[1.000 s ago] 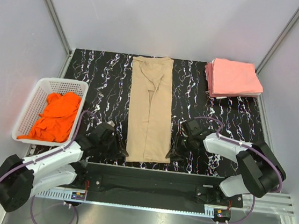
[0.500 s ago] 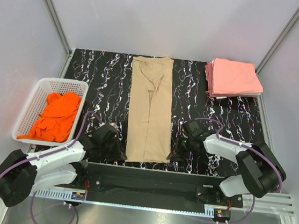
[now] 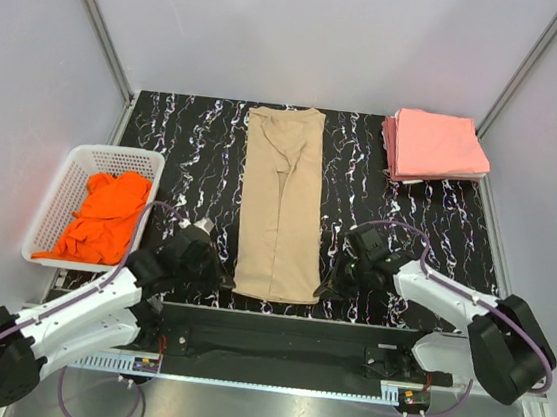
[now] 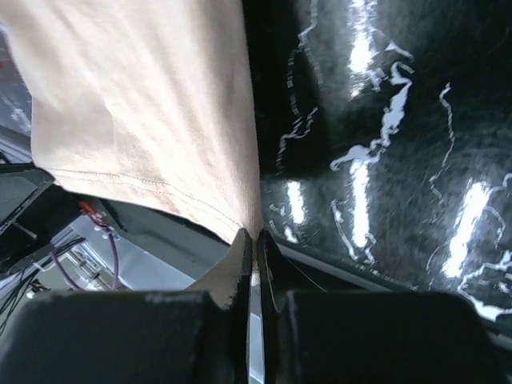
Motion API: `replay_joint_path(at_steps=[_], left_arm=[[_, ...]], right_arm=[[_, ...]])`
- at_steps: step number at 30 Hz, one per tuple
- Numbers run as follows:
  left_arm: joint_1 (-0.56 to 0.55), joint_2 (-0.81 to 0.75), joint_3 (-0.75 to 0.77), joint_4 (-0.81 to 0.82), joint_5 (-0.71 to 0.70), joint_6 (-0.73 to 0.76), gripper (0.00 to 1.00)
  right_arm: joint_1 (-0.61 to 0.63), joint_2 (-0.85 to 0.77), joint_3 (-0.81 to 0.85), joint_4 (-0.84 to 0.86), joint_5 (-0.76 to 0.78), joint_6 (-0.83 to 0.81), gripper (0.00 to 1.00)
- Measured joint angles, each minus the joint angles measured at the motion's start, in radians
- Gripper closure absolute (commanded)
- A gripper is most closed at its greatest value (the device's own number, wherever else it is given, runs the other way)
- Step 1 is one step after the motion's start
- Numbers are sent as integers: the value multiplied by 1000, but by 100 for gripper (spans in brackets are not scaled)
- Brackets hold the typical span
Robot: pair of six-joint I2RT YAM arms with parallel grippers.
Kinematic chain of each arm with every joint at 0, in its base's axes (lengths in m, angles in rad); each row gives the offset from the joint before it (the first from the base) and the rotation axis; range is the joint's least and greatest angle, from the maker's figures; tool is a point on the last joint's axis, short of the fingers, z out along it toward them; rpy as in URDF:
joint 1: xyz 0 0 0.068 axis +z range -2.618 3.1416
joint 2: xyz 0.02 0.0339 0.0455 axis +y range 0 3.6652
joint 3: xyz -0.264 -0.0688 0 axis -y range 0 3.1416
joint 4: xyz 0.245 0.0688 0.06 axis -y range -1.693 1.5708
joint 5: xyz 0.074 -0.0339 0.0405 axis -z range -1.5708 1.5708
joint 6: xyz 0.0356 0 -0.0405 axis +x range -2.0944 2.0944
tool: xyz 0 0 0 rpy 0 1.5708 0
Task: Fold and stack the t-shirts
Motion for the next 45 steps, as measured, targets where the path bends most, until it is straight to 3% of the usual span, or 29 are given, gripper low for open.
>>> replay_joint_path(at_steps=[4,10,19,30,45], left_arm=[[0,-5,108,-70,-31,18,100],[8,87,345,-162,-100,87,100],[162,376,627,-200,-127,230,100],[320,712,911,-199,-77,347,100],[386,1014,1088,-189,-23,396,100]], right_arm=[[2,-35,78,-89,27,-2,100],[-4,3,328,-236,110,-59,100],[-129,274,697,-302,142,-210,100],[-239,594,1011,-335,105,-315,100],[-275,839,1232,-369,31,-349,100]])
